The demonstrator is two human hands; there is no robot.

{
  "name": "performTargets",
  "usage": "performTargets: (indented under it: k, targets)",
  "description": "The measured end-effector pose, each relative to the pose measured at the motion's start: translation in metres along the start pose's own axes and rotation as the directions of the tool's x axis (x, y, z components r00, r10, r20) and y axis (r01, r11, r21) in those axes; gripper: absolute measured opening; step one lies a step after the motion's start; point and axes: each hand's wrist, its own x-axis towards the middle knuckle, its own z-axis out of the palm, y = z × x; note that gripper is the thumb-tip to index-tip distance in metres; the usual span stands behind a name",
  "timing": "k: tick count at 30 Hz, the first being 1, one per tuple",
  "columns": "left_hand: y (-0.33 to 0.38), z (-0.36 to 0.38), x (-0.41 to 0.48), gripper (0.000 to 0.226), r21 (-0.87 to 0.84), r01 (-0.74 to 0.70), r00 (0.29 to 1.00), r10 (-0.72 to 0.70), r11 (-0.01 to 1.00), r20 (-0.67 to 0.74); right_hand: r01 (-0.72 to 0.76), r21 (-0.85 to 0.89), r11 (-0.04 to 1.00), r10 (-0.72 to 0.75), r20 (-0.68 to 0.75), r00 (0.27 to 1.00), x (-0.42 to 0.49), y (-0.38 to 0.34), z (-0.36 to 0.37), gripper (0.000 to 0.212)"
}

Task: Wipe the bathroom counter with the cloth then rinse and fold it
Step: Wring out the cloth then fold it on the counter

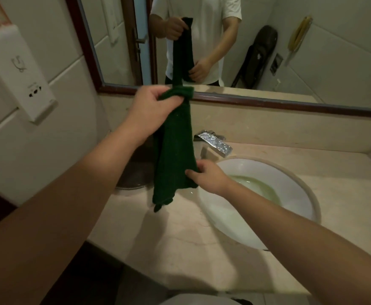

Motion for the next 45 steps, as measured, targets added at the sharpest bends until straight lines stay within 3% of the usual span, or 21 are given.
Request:
performTargets:
  k: [3, 6, 10, 13, 17, 19, 20, 22, 23, 25, 28, 30, 35, 39, 41, 43, 45]
  targets:
    - [0.004, -0.022, 0.014, 0.01, -0.001, -0.009, 0.992, 0.009, 1.0, -0.124, -0.041, 0.104, 0.994, 0.057, -0.155, 0.986, 0.006, -0.007, -0.02, 0.016]
    - [0.008, -0.046, 0.025, 0.005, -0.114, 0.003, 0.974, -0.029, 0.993, -0.227, 0.0, 0.164, 0.986, 0.061, -0.365, 0.929, 0.021, -0.024, -0.057, 0.019]
    - [0.01, -0.075, 0.026, 0.009, -0.348, -0.009, 0.949, -0.102, 0.937, -0.298, 0.158, 0.115, 0.981, -0.078, -0.51, 0.857, 0.027, -0.054, -0.096, 0.014]
    - [-0.002, -0.086, 0.012, 0.011, -0.415, -0.042, 0.949, -0.094, 0.909, -0.302, 0.253, 0.05, 0.966, -0.191, -0.517, 0.834, 0.013, -0.065, -0.103, 0.01]
    - [-0.033, -0.084, -0.046, 0.027, -0.439, 0.003, 0.952, -0.137, 0.898, -0.274, 0.284, -0.008, 0.959, -0.274, -0.288, 0.918, -0.024, -0.046, -0.086, 0.009]
    - [-0.06, -0.082, -0.092, 0.044, -0.413, 0.102, 0.949, -0.214, 0.905, -0.233, 0.287, -0.047, 0.957, -0.29, -0.117, 0.95, -0.048, -0.029, -0.074, 0.025]
    - [-0.075, -0.082, -0.117, 0.041, -0.4, 0.154, 0.943, -0.255, 0.903, -0.212, 0.266, -0.041, 0.963, -0.267, -0.013, 0.964, -0.059, -0.021, -0.068, 0.031]
    - [-0.101, -0.081, -0.168, 0.013, -0.412, 0.279, 0.922, -0.362, 0.867, -0.137, 0.175, 0.003, 0.985, -0.172, 0.196, 0.965, -0.075, -0.004, -0.056, 0.034]
    - [-0.113, -0.081, -0.19, 0.03, -0.409, 0.361, 0.89, -0.44, 0.838, -0.117, 0.118, 0.006, 0.993, -0.114, 0.288, 0.951, -0.081, 0.004, -0.05, 0.031]
    - [-0.134, -0.082, -0.225, 0.034, -0.415, 0.501, 0.807, -0.583, 0.759, -0.093, 0.048, -0.051, 0.998, -0.021, 0.432, 0.902, -0.087, 0.021, -0.039, 0.022]
    - [-0.151, -0.075, -0.245, 0.046, -0.44, 0.581, 0.742, -0.668, 0.685, -0.059, -0.033, -0.096, 0.995, 0.075, 0.479, 0.875, -0.079, 0.046, -0.023, 0.029]
    - [-0.163, -0.068, -0.239, 0.028, -0.427, 0.605, 0.71, -0.698, 0.672, -0.091, -0.084, -0.114, 0.99, 0.126, 0.441, 0.888, -0.066, 0.059, -0.013, 0.035]
    - [-0.198, -0.055, -0.193, 0.011, -0.267, 0.624, 0.704, -0.677, 0.734, -0.215, -0.145, -0.172, 0.974, 0.188, 0.272, 0.944, -0.027, 0.065, 0.003, 0.032]
    - [-0.221, -0.055, -0.152, 0.009, -0.136, 0.63, 0.712, -0.639, 0.764, -0.293, -0.158, -0.222, 0.962, 0.19, 0.132, 0.973, 0.009, 0.063, 0.009, 0.027]
    - [-0.231, -0.056, -0.141, 0.018, -0.053, 0.643, 0.703, -0.616, 0.764, -0.356, -0.159, -0.3, 0.941, 0.18, 0.041, 0.983, 0.021, 0.065, 0.011, 0.027]
    - [-0.231, -0.051, -0.141, 0.032, 0.13, 0.669, 0.701, -0.563, 0.732, -0.437, -0.177, -0.468, 0.866, 0.186, -0.027, 0.982, 0.022, 0.071, 0.015, 0.041]
    - [-0.218, -0.035, -0.15, 0.029, 0.39, 0.637, 0.756, -0.438, 0.665, -0.487, -0.147, -0.591, 0.793, 0.172, -0.015, 0.985, 0.016, 0.082, 0.022, 0.047]
